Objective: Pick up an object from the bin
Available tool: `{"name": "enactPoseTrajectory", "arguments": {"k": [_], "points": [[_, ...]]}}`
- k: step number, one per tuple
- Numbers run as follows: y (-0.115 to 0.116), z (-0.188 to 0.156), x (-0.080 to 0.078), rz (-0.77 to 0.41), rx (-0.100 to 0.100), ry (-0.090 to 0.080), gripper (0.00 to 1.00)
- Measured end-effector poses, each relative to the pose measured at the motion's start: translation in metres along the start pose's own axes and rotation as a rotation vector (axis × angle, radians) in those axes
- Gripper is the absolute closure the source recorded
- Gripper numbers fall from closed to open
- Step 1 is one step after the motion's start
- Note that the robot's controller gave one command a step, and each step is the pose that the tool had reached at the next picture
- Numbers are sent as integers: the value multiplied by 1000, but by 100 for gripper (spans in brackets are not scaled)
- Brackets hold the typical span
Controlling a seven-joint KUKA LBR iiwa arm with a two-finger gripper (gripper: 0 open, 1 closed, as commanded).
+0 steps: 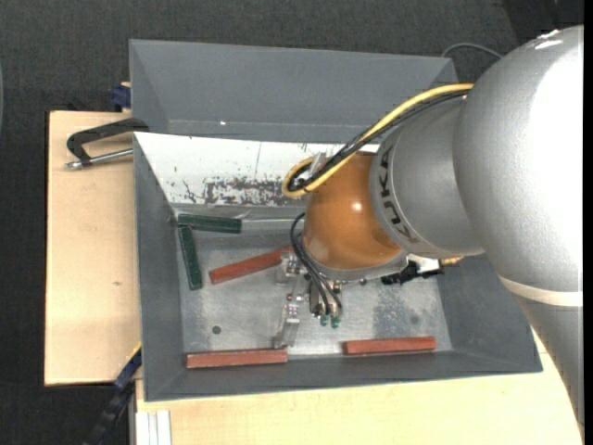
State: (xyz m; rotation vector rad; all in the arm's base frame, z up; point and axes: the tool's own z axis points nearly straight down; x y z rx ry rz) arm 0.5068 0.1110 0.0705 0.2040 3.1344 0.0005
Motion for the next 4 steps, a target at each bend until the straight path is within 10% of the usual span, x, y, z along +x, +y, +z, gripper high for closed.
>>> {"name": "enactPoseTrajectory", "arguments": {"k": [2, 3, 4], "points": [[31, -49, -16, -131, -3, -7, 0], [59, -32, -41, 21, -4, -6, 0], [27, 0, -59, -114, -1, 0, 100]]}}
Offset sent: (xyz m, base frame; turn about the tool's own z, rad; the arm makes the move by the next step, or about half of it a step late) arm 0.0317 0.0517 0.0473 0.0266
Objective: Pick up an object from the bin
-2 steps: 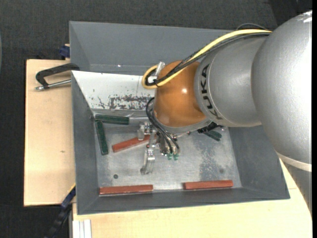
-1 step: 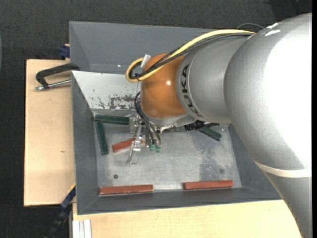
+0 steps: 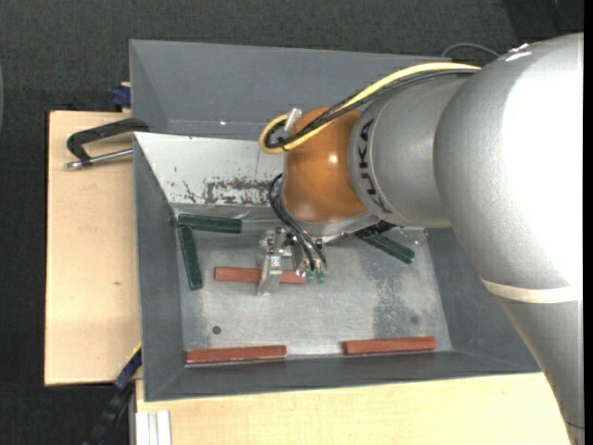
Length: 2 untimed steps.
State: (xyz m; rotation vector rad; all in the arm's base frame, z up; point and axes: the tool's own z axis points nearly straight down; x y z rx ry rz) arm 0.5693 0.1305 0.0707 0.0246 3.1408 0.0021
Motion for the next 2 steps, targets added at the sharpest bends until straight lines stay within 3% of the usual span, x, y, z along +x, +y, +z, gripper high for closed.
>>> {"name": "enactPoseTrajectory", "arguments": {"k": [1, 2], "points": [[0, 0, 0, 0, 0, 0, 100], [-5, -175, -18, 37, -2, -12, 100]]}}
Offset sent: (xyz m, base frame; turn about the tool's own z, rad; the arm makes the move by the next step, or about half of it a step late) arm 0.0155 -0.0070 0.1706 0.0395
